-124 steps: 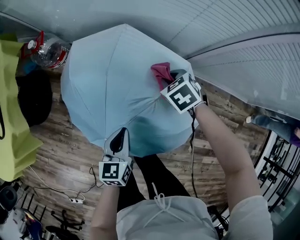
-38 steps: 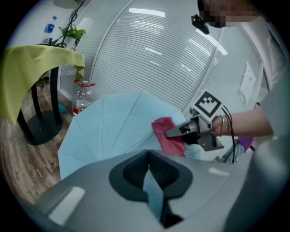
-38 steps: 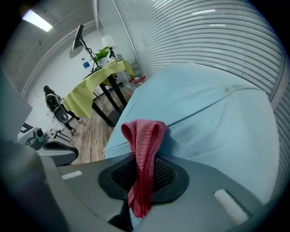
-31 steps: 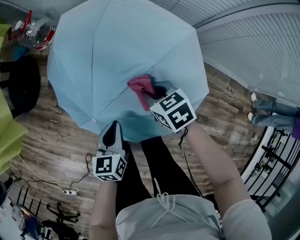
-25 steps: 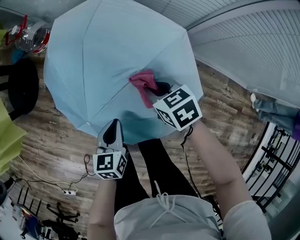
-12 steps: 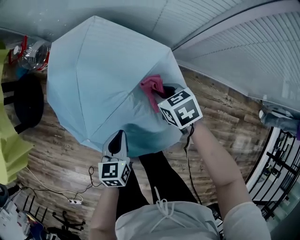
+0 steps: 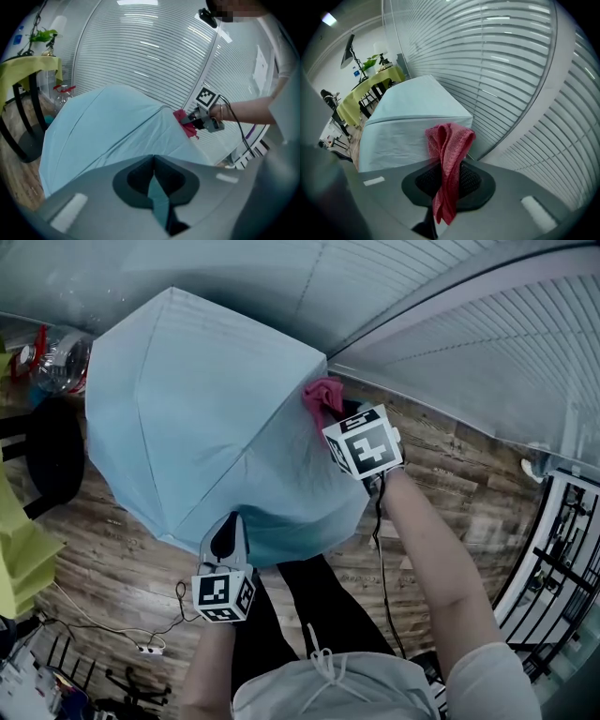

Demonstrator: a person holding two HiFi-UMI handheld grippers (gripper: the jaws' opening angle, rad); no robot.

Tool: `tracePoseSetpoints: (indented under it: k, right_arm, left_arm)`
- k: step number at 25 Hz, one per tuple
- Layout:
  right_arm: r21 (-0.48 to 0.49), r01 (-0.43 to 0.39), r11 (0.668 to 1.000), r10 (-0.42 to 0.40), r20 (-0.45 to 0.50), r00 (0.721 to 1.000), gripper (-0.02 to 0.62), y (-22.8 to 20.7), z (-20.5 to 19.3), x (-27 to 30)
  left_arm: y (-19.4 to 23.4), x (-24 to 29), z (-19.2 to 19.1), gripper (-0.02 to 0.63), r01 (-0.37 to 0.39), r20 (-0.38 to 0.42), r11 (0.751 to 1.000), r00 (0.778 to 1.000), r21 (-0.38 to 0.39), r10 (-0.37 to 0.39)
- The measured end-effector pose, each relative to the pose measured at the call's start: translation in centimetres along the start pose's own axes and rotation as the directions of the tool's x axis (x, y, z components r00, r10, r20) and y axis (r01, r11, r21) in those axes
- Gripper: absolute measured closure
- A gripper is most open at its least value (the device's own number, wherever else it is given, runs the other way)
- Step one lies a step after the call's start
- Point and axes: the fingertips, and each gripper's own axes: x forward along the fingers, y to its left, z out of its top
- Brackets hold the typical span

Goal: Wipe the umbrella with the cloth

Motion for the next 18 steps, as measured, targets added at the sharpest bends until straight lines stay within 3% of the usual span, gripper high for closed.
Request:
tracePoseSetpoints:
  k: [10, 13, 18]
  right_arm:
    - [0.025, 0.091, 0.996, -0.091, -0.012, 0.996, 0.538, -4.1, -2.1, -1.9]
    - [0.022, 0.109, 0.994, -0.109, 0.000, 0.994, 0.538, -3.3, -2.2, -3.9]
    - [0.052, 0.113, 0.992, -0.116, 0.056, 0.992, 0.538, 1.1, -3.0, -8.8]
  left_arm:
    - [-1.7, -0.4, -1.7, 0.600, 0.012, 0.000, 0.998, 1.000, -0.054, -0.012]
    - [-2.1, -1.3, -1.3, 0.600, 0.046, 0.020, 0.997, 0.999, -0.066, -0.044]
    - [-2.3, -4.4, -1.2, 0.600, 0.104, 0.041, 0.994, 0.994, -0.018, -0.103]
